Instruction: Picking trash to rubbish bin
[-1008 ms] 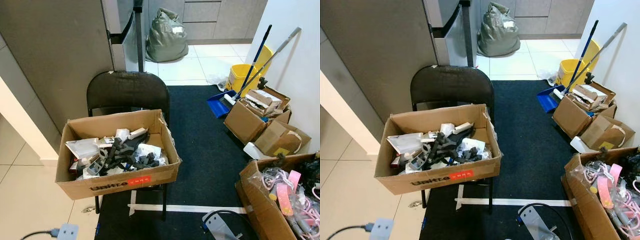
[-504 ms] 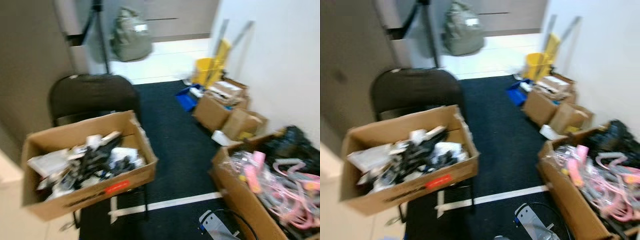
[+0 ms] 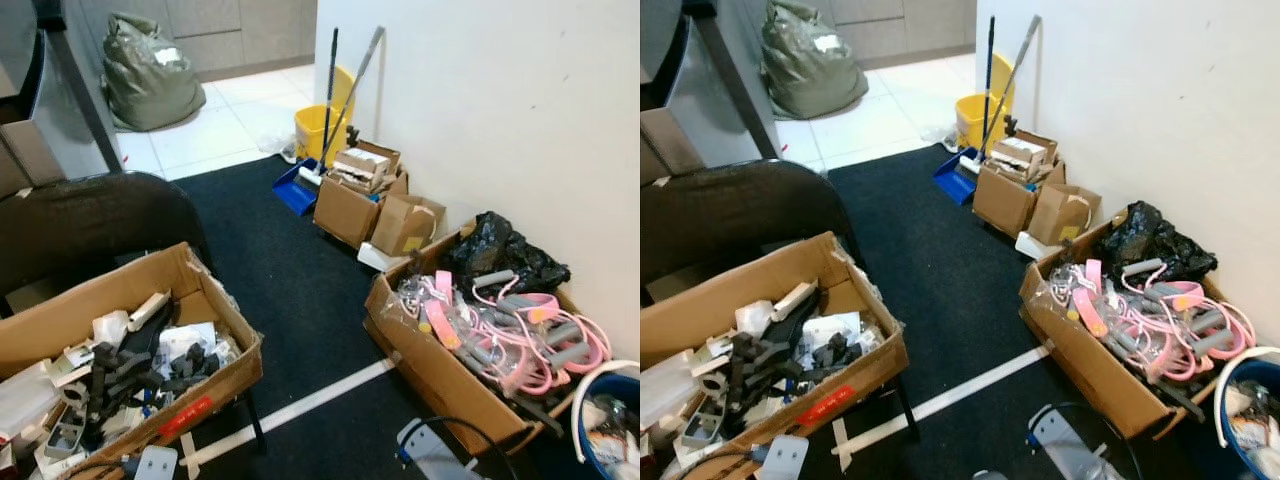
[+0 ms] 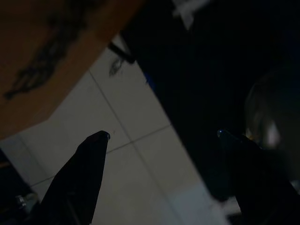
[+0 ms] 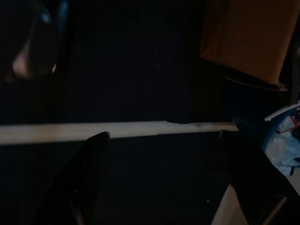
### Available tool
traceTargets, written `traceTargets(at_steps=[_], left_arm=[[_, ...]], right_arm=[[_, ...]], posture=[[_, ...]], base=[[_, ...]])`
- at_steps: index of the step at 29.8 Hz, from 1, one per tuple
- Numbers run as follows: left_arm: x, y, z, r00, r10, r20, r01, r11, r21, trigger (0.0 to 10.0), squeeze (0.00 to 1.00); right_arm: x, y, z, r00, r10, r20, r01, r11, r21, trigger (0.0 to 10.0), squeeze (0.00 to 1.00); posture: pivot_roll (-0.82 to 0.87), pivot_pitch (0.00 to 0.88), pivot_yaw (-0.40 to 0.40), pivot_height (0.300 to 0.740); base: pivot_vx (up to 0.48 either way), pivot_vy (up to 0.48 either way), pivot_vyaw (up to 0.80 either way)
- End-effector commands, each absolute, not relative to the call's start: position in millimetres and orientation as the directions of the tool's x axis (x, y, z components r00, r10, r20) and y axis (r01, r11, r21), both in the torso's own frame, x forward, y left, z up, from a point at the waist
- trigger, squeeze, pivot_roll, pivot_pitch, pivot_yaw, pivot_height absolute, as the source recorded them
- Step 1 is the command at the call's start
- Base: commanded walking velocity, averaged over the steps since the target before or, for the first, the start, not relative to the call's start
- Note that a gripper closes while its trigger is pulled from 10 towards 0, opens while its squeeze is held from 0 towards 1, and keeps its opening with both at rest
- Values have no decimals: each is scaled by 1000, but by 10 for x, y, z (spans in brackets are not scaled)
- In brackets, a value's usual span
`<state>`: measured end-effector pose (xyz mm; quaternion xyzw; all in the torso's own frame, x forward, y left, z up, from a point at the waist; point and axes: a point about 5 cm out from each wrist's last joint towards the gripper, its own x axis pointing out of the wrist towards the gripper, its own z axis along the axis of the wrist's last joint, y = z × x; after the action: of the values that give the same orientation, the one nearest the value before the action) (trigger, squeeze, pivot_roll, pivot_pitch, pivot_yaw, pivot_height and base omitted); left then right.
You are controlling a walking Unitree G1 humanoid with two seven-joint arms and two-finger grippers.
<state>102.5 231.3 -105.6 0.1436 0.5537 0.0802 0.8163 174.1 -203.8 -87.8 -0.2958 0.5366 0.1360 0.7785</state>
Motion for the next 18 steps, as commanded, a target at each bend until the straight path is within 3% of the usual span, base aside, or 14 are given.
traceTargets(at_steps=[1,18], left_arm=[[924,2319,-1081,342,292,-893,46,944,326,10000,0],[881,2344,-1085,334,292,-896,50,944,326,10000,0]], right_arm=[[1722,-2026,-888,377,-100,-921,-548,778,-309,10000,0],[1692,-1957,-912,367,-82,-927,-559,777,-290,10000,0]], posture=[[63,26,-4,740],[86,32,13,740]], base=[[0,0,-763],[0,0,-762]])
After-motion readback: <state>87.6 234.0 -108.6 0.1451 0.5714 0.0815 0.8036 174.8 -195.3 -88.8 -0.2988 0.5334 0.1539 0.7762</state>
